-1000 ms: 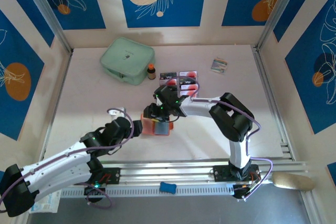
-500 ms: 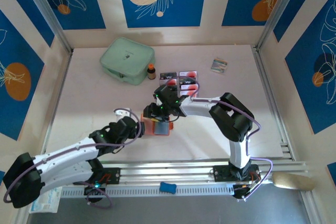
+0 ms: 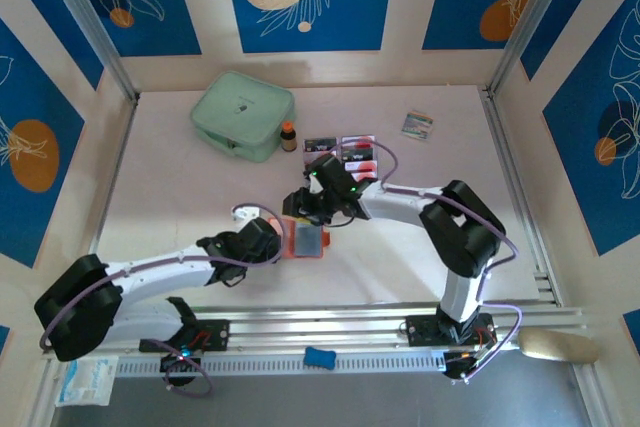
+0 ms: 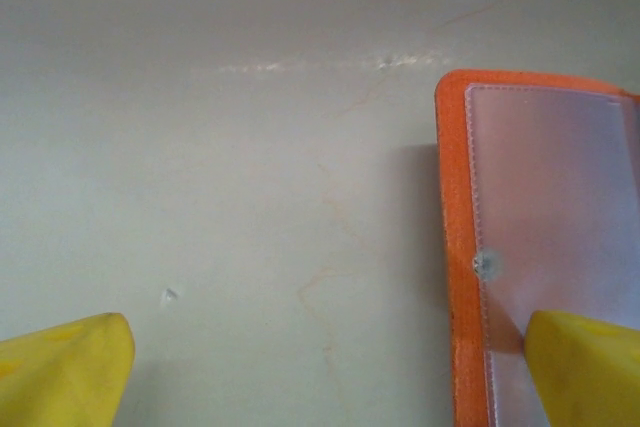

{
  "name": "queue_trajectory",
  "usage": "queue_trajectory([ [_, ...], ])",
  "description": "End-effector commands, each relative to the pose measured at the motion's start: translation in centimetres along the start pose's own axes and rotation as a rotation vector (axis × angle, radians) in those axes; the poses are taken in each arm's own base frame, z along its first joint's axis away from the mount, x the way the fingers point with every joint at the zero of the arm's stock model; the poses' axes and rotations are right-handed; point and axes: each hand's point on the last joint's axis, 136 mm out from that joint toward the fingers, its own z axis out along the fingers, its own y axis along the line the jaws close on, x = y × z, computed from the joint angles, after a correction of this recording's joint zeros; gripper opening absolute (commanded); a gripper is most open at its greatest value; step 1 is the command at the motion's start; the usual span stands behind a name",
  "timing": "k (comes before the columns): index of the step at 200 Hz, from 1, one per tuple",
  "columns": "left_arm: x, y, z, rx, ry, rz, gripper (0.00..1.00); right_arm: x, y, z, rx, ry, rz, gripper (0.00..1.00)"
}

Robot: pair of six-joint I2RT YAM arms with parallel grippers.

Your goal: Put the credit cards into the card holder

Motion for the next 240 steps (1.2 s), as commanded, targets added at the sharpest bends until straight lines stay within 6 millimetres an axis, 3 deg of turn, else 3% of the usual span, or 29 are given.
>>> queue_trajectory([
  [1, 0.0, 0.9, 0.0, -0.047, 0.003, -0.060, 1.00, -0.3, -1.0, -2.5, 0.057, -0.022, -0.065, 0.48],
  [49, 0.2, 1.1, -0.3, -0.041, 0.011, -0.074, 1.00, -3.2, -3.4, -6.9, 0.262, -0.100, -0.236, 0.48],
  [71, -0.1, 1.1, -0.6, -0.048, 0.011, -0.057, 1.00, -5.9, -3.2, -8.9, 0.328, -0.132, -0.355, 0.48],
  [97, -0.3, 1.1, -0.7, -0.049, 0.010, -0.052, 1.00, -8.7, -2.2, -9.8, 0.349, -0.109, -0.543, 0.48],
  [142, -0.4, 1.1, -1.1, -0.039, 0.008, -0.051, 1.00, -10.7, -2.0, -8.5, 0.405, -0.019, -0.815, 0.45],
  [240, 0.0, 1.2, -1.0, -0.034, 0.016, -0.058, 1.00, -12.0, -4.4, -5.3, 0.578, 0.089, -1.012, 0.39],
])
